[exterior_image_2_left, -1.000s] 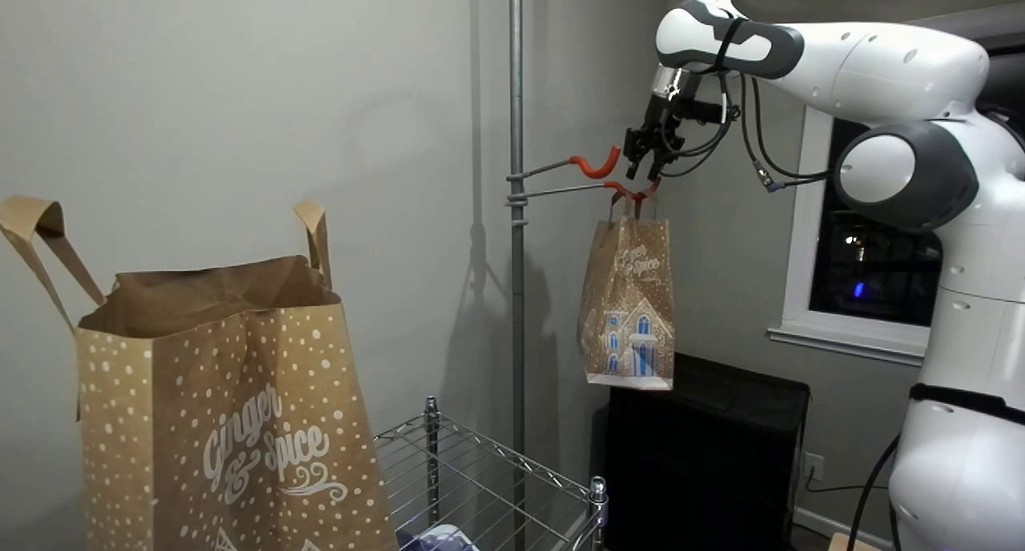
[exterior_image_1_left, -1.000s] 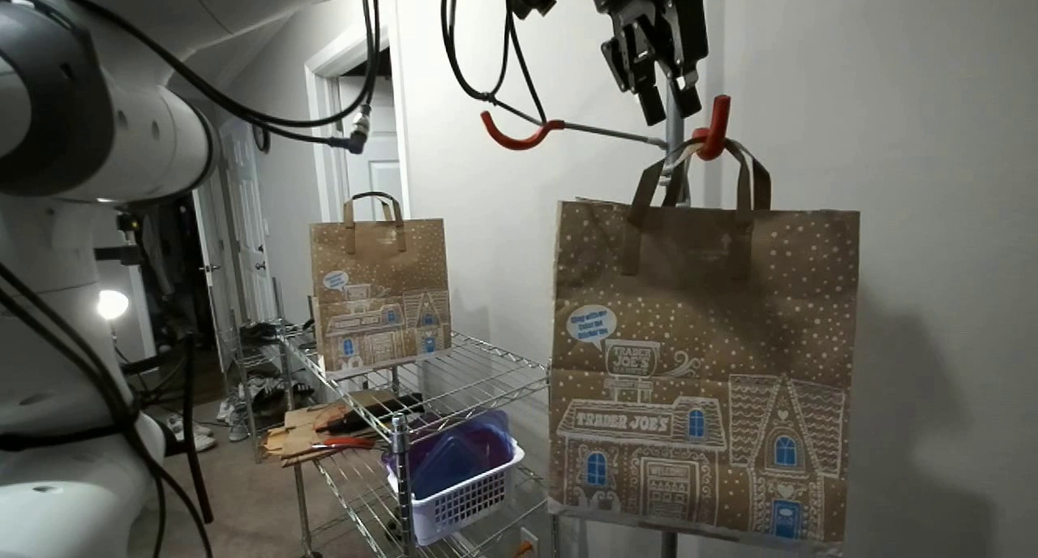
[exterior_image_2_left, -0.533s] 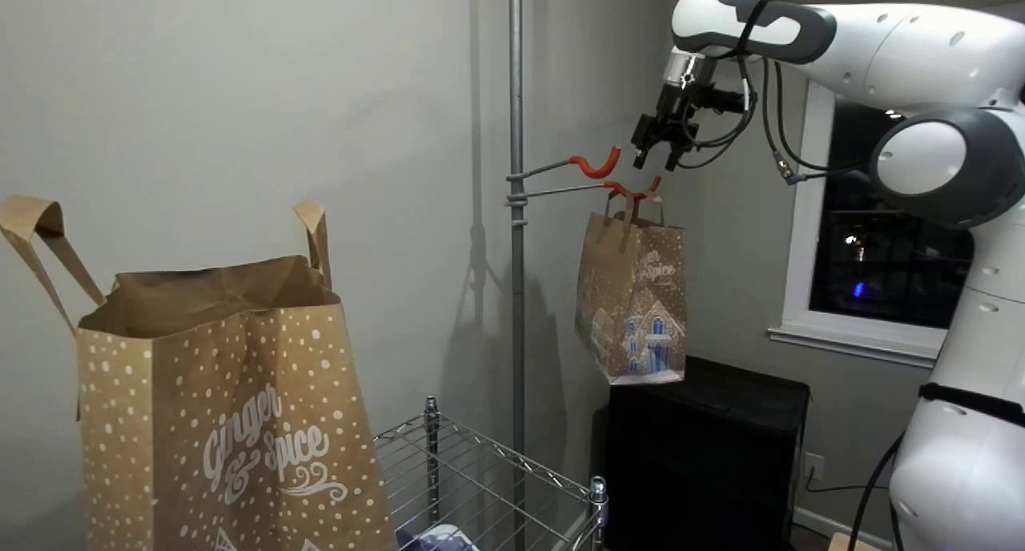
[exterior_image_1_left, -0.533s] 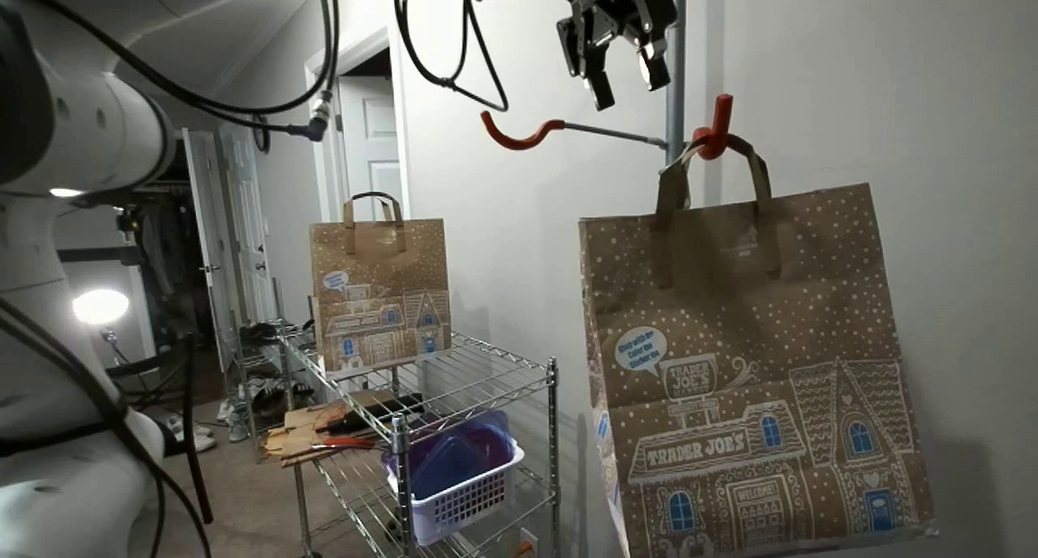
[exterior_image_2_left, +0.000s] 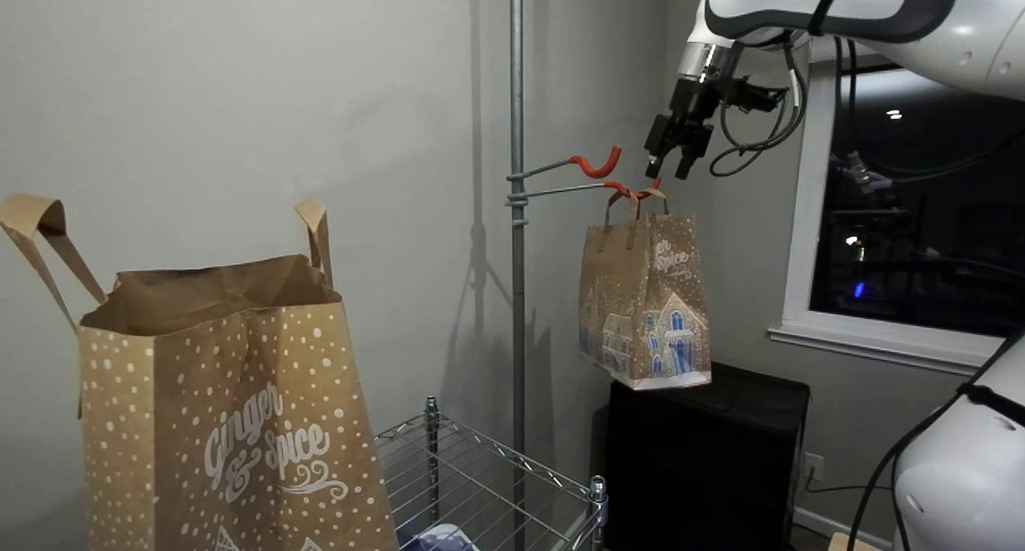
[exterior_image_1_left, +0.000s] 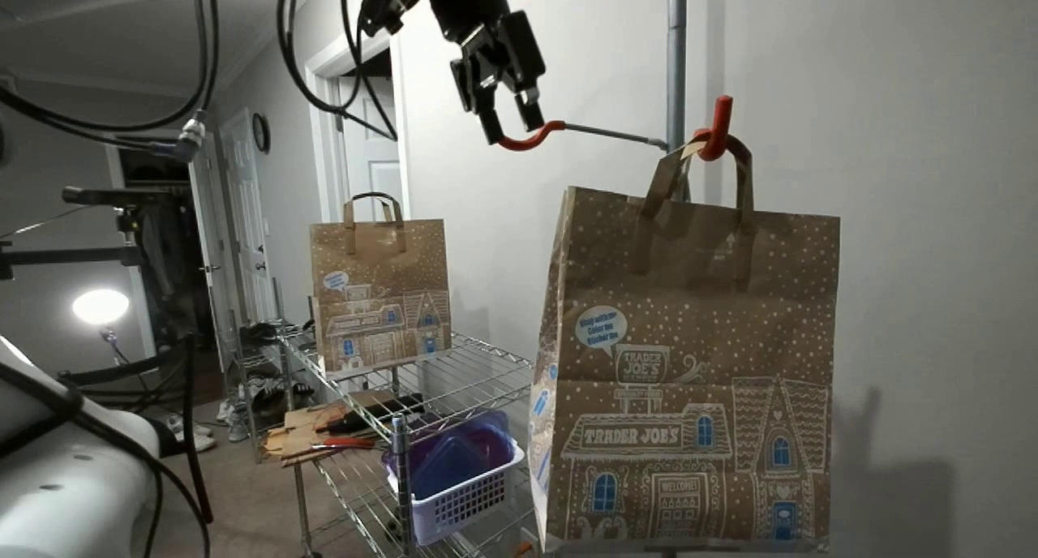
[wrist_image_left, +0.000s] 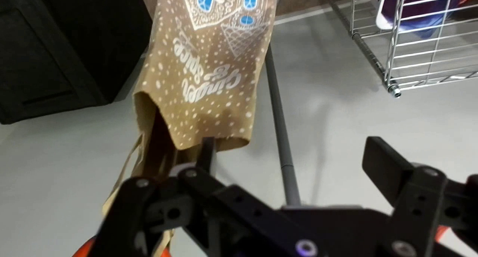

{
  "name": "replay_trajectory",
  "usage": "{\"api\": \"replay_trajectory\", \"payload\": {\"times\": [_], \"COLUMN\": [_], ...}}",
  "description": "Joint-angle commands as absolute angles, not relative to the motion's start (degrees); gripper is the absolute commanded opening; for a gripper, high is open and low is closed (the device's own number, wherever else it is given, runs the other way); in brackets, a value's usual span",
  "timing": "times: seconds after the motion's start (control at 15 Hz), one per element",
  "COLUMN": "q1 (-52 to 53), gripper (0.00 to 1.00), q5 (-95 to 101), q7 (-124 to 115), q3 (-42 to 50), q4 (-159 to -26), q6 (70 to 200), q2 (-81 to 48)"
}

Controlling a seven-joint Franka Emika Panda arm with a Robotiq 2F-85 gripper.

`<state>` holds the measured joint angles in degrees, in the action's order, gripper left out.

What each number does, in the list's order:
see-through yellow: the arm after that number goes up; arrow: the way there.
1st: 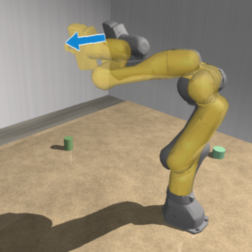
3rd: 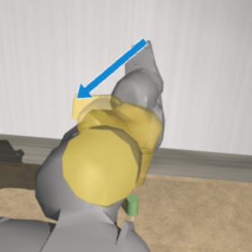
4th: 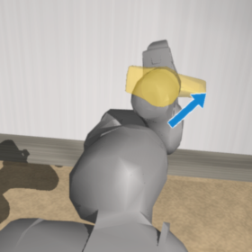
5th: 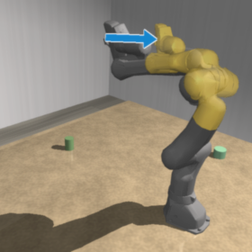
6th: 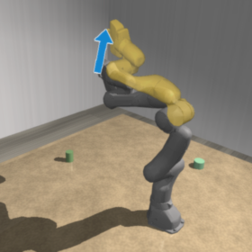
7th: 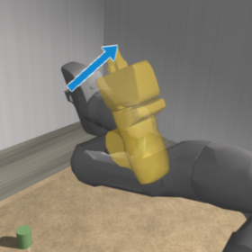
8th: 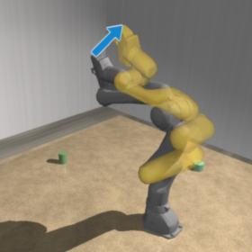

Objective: Hang the paper bags on the rack

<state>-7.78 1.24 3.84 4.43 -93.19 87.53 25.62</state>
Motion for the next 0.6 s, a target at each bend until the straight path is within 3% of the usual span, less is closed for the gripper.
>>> {"api": "replay_trajectory", "payload": {"times": [0.0, 0.53], "q1": [-5.49, 1.34], "gripper": [1.0, 1.0], "q5": [2.61, 1.06], "q7": [0.63, -7.9], "q3": [1.21, -10.52], "q4": [-107.14, -124.67], "q6": [90.81, 91.97], "q2": [35.18, 43.31]}}
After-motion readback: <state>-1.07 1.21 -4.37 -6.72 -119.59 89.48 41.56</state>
